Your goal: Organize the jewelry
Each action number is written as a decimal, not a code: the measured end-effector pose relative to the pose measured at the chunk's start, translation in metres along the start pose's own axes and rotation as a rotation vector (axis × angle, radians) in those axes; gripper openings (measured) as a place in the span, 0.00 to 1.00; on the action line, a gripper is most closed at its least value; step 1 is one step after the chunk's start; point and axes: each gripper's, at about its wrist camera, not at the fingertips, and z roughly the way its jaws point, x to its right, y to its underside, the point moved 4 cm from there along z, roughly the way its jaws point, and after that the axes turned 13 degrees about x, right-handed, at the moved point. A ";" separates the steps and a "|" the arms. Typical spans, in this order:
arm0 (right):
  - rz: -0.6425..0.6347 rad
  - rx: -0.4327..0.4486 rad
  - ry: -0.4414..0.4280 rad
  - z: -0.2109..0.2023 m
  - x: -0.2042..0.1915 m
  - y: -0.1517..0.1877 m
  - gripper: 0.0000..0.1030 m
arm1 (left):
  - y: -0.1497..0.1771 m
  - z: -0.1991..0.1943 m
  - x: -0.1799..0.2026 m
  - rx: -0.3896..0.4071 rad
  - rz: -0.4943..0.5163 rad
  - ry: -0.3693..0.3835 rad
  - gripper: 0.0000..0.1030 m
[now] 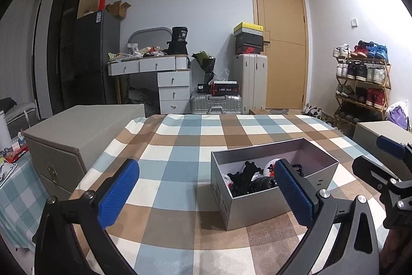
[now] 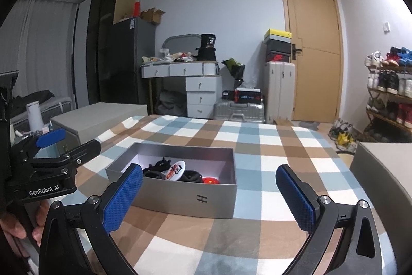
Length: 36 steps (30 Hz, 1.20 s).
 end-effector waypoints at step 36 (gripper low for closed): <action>-0.001 -0.002 -0.007 0.000 -0.001 0.001 1.00 | 0.001 0.002 -0.002 -0.003 0.000 -0.017 0.99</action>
